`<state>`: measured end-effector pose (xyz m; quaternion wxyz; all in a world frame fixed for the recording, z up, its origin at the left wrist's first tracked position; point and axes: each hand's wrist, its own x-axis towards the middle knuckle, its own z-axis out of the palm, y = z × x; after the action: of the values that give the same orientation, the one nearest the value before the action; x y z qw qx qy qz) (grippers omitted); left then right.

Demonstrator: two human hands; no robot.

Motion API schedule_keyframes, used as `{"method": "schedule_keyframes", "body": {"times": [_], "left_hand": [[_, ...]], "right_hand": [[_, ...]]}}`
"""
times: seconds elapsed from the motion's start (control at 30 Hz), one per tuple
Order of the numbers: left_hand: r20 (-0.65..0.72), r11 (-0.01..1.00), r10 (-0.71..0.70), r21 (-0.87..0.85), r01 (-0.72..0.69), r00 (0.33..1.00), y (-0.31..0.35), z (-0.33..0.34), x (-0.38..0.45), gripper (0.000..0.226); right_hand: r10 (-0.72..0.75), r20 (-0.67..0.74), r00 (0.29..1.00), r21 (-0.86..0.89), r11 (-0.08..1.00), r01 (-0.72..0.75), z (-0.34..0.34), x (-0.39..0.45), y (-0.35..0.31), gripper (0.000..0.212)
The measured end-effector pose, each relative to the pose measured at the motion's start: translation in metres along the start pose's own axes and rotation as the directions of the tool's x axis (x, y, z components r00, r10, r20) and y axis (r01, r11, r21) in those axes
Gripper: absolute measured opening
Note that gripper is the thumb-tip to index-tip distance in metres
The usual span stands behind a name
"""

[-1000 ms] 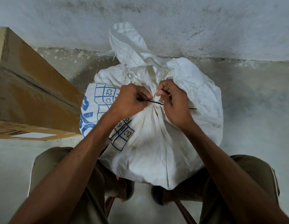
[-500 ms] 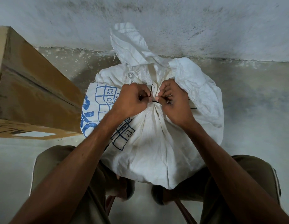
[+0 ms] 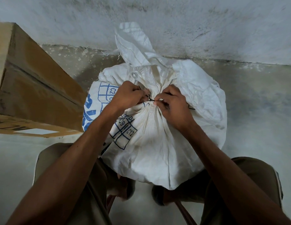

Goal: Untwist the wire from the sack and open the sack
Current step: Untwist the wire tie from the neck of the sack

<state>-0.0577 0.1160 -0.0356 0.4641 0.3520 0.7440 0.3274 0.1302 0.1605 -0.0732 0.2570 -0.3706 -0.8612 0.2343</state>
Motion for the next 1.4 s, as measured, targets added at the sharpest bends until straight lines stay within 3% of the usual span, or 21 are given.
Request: {"method": "schedule_keyframes", "body": {"times": [0.2, 0.63, 0.73, 0.83, 1.0, 1.17, 1.4], "left_hand": [[0.103, 0.938, -0.221, -0.248, 0.241, 0.97, 0.0, -0.008, 0.003, 0.022], [0.132, 0.893, -0.316, -0.292, 0.341, 0.94, 0.001, -0.003, 0.007, 0.023], [0.081, 0.946, -0.237, -0.209, 0.249, 0.968, 0.002, -0.002, 0.005, 0.018], [0.005, 0.998, -0.04, -0.058, 0.04, 0.999, -0.006, 0.0, 0.002, 0.02], [0.078, 0.97, 0.212, 0.107, -0.22, 0.974, -0.004, -0.005, 0.005, 0.011], [0.251, 0.917, 0.334, 0.135, -0.375, 0.908, -0.008, -0.014, 0.001, 0.013], [0.264, 0.849, 0.407, 0.243, -0.469, 0.874, -0.01, -0.017, 0.003, 0.014]], "right_hand": [[0.029, -0.027, 0.999, -0.04, 0.999, -0.03, 0.002, 0.0, -0.002, 0.005], [-0.011, -0.079, 0.997, -0.12, 0.993, 0.001, 0.004, -0.003, -0.01, 0.004], [-0.031, -0.085, 0.996, -0.136, 0.991, 0.019, 0.005, -0.004, -0.011, 0.005], [-0.049, -0.107, 0.993, -0.15, 0.988, 0.032, 0.008, -0.005, -0.009, 0.007], [-0.063, -0.069, 0.996, -0.153, 0.987, 0.052, 0.007, -0.007, -0.007, 0.005], [-0.055, -0.068, 0.996, -0.147, 0.988, 0.045, 0.006, -0.004, -0.007, 0.004], [-0.049, -0.049, 0.998, -0.128, 0.991, 0.043, 0.005, -0.005, -0.006, 0.003]]}}
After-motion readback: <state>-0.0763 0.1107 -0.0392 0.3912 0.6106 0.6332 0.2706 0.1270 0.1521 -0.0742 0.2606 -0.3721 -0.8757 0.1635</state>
